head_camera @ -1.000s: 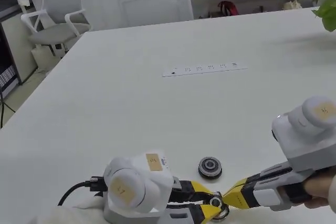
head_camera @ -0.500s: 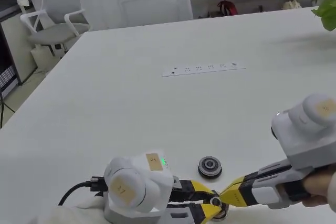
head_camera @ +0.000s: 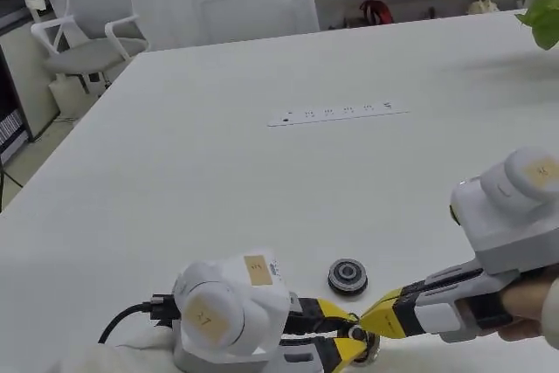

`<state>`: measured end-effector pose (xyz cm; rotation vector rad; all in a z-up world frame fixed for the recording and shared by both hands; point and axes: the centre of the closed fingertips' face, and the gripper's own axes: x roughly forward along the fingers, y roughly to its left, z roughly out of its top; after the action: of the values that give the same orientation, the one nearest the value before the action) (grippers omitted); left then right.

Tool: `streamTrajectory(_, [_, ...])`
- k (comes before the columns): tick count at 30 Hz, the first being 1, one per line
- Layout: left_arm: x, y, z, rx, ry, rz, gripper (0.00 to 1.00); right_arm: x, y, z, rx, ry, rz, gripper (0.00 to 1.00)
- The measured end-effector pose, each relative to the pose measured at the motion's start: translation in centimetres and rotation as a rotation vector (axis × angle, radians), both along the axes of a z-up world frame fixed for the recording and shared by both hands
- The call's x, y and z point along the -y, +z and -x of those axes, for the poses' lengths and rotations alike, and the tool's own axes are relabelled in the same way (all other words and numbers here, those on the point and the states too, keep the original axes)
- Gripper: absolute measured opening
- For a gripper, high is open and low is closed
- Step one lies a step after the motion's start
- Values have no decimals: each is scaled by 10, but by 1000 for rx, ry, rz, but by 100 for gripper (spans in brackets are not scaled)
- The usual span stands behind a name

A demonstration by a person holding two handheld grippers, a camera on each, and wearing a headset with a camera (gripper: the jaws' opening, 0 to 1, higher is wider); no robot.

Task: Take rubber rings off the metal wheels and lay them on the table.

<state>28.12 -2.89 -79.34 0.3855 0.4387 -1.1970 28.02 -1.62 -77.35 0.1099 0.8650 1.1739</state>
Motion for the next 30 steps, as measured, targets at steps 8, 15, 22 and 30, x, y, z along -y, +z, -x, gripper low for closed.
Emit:
streamTrajectory(8, [-1, -1, 0, -5, -11, -31, 14, 1, -2, 0, -22, -11, 1, 0])
streamTrajectory(15, [-1, 0, 1, -3, -15, -32, 14, 3, -4, -1, -30, -25, 13, 0])
streamTrajectory(22, [1, -1, 1, 9, -21, -33, 14, 3, -4, -1, -37, -31, 10, 0])
streamTrajectory(30, [1, 0, 1, 13, -20, -34, 14, 3, -3, -1, -37, -30, 8, 0])
